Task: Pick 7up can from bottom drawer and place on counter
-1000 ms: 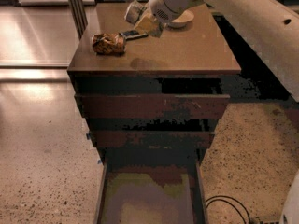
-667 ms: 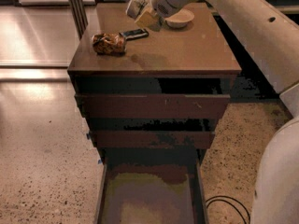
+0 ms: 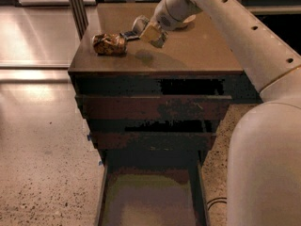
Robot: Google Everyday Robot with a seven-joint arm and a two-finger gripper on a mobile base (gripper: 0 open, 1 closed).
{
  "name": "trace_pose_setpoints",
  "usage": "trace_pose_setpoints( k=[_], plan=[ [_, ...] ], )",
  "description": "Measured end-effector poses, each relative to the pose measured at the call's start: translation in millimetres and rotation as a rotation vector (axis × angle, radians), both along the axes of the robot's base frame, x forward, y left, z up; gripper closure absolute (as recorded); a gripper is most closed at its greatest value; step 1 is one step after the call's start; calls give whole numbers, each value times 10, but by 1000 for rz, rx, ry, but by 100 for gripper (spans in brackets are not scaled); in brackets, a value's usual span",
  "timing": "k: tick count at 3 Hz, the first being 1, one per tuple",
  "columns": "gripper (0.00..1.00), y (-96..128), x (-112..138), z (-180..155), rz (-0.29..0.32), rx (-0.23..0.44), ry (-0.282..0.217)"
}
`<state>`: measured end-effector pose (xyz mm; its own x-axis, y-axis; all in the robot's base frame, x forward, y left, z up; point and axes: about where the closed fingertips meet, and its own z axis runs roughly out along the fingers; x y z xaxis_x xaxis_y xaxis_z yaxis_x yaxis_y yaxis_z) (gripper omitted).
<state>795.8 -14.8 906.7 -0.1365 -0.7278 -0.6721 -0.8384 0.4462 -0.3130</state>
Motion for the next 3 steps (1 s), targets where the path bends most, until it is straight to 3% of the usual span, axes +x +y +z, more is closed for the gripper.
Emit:
trace_pose_setpoints(
  k=[1, 2, 3],
  plan=[
    [100, -38, -173, -335, 0, 19, 116],
    [100, -55, -356, -550, 7, 38, 187],
    [81, -55, -361, -566, 7, 38, 190]
  ],
)
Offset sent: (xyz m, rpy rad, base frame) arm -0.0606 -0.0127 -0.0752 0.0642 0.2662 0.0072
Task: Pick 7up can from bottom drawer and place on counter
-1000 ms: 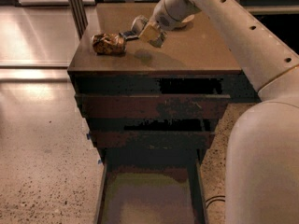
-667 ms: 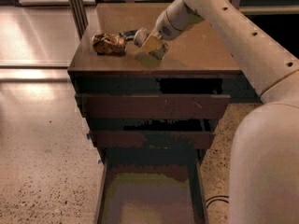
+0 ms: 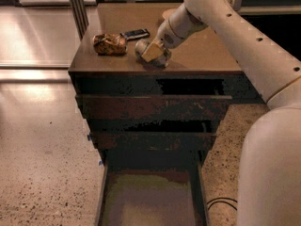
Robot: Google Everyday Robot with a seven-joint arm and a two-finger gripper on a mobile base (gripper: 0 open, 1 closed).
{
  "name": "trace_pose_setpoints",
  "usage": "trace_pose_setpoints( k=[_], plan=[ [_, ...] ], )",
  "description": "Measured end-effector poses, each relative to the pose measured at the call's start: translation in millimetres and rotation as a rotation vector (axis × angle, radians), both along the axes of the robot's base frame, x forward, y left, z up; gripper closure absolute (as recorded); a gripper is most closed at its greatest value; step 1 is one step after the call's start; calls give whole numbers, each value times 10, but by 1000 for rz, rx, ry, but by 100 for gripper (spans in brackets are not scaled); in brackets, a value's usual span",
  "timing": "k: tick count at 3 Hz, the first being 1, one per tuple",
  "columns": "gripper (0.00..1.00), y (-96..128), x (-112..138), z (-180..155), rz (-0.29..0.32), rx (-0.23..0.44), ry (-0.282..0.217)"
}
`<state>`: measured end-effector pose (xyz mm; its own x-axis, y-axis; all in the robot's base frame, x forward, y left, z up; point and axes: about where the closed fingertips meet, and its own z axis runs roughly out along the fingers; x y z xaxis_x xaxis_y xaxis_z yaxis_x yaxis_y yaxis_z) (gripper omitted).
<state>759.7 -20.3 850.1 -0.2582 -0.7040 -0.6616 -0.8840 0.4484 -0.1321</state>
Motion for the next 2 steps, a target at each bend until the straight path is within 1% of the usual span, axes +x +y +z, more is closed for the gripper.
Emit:
trace_pose_setpoints(
  k=[2],
  plan=[
    [35, 1, 0, -1, 0, 0, 0]
  ],
)
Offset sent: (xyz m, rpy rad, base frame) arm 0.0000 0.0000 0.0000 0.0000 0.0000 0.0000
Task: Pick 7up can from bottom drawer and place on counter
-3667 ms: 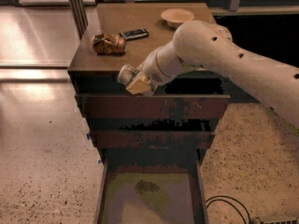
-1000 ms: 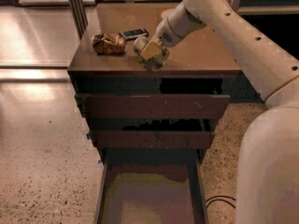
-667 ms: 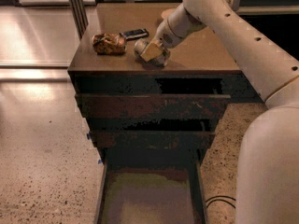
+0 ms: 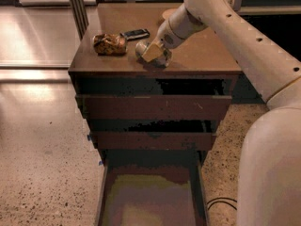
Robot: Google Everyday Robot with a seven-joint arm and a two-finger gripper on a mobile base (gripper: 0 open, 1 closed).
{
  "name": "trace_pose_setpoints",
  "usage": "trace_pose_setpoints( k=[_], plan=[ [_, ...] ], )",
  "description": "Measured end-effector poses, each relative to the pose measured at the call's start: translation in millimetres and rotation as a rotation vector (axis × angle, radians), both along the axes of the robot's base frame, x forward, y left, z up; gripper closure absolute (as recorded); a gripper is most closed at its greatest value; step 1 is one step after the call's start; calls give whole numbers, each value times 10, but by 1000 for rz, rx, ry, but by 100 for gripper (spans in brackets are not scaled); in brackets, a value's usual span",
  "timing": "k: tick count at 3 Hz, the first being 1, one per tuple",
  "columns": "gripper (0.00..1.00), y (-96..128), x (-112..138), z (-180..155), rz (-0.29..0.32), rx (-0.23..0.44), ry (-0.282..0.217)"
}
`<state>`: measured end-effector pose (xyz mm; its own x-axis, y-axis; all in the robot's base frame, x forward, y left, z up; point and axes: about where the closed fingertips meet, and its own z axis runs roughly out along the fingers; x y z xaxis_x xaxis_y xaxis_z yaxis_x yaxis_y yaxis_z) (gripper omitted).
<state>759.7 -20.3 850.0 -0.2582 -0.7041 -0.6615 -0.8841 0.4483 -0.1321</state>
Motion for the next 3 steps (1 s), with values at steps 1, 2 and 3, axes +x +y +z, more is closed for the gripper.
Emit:
trace_pose_setpoints(
  k=[1, 2, 3],
  plan=[
    [11, 0, 0, 0, 0, 0, 0],
    [0, 0, 0, 0, 0, 0, 0],
    [0, 1, 0, -1, 0, 0, 0]
  ],
)
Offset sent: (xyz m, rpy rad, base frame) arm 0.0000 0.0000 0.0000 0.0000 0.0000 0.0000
